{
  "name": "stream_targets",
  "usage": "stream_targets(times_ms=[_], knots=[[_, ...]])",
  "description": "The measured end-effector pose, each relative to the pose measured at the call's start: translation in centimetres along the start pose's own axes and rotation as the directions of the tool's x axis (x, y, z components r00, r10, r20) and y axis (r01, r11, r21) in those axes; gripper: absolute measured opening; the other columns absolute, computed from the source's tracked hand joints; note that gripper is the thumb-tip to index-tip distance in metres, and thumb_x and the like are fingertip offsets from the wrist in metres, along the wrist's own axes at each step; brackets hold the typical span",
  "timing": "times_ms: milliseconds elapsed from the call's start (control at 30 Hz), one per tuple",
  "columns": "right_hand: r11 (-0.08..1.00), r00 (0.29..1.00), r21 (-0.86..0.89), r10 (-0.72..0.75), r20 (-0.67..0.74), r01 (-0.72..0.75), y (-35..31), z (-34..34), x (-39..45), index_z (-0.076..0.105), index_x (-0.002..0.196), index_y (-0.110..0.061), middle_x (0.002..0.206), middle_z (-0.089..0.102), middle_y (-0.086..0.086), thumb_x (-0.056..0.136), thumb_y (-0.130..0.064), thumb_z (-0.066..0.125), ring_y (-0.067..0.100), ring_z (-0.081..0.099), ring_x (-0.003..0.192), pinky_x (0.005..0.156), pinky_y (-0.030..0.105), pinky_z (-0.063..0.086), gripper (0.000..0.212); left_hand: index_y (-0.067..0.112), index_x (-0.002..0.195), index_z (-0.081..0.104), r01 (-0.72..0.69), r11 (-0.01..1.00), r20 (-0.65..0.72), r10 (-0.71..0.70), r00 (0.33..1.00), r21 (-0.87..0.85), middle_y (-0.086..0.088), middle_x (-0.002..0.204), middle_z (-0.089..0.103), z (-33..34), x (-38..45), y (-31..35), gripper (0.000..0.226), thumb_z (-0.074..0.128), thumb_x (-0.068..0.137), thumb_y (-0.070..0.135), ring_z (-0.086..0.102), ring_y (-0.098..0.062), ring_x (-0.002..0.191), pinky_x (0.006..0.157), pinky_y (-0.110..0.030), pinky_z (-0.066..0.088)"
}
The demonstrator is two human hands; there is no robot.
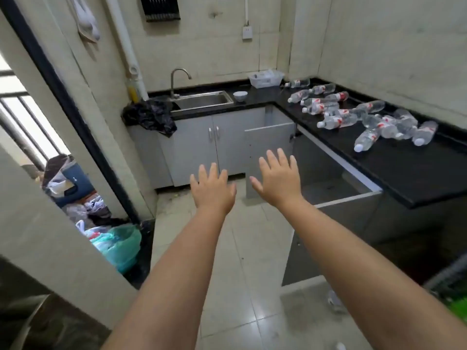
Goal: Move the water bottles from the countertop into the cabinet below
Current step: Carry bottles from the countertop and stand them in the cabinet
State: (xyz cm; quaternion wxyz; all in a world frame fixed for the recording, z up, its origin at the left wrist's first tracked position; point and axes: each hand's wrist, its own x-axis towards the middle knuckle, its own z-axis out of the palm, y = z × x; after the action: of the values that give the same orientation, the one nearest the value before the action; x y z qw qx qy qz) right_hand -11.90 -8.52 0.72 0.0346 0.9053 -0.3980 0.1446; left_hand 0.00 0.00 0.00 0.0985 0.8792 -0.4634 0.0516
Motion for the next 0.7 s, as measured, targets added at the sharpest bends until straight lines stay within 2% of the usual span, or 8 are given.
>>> stream_targets(times_ms=[133,333,567,700], knots=[[0.999,0.993,-0.004,0.049,0.106,-0.049,2.2,5.6,4.7,0.031,0.142,-0.010,0.155,0.025,0.012,0.095,-0.045,0.037,0.030,0.014,0.145,0.117,0.052,0.012,0.058,0.022,0.140,0.032,-0.020,0.998,0.055,0.017,0.998,0.061,-0.002,0.157,0.017,5.1,5.5,-0.1,0.049,0.033,0.095,0.043,0.008,-0.029,0.145,0.116,-0.048,0.013],[0.985,0.972,0.089,0.128,0.196,-0.147,7.1,12.1,14.6,0.041,0.135,-0.006,0.150,0.035,0.015,0.094,-0.041,0.041,0.031,0.021,0.142,0.115,0.050,0.018,0.054,0.023,0.139,0.032,-0.043,0.999,0.177,0.042,0.983,0.002,-0.001,0.156,0.019,10.1,16.1,2.4,0.047,0.035,0.096,0.039,0.011,-0.026,0.144,0.116,-0.044,0.014],[0.949,0.931,0.086,0.277,0.236,-0.304,12.4,17.7,25.9,0.042,0.135,-0.008,0.149,0.036,0.011,0.095,-0.042,0.040,0.028,0.023,0.142,0.115,0.047,0.019,0.053,0.022,0.140,0.030,-0.113,0.994,0.247,0.107,0.963,0.011,0.000,0.157,0.016,14.0,29.9,4.2,0.047,0.032,0.097,0.039,0.009,-0.027,0.145,0.117,-0.044,0.014],[0.902,0.891,0.049,0.415,0.185,-0.430,16.8,19.7,32.3,0.041,0.137,-0.010,0.150,0.036,0.008,0.095,-0.041,0.039,0.024,0.024,0.142,0.115,0.045,0.021,0.052,0.024,0.142,0.026,-0.240,0.971,0.240,0.236,0.942,-0.013,0.000,0.157,0.016,16.3,40.0,6.4,0.048,0.031,0.097,0.040,0.009,-0.027,0.145,0.117,-0.045,0.013]])
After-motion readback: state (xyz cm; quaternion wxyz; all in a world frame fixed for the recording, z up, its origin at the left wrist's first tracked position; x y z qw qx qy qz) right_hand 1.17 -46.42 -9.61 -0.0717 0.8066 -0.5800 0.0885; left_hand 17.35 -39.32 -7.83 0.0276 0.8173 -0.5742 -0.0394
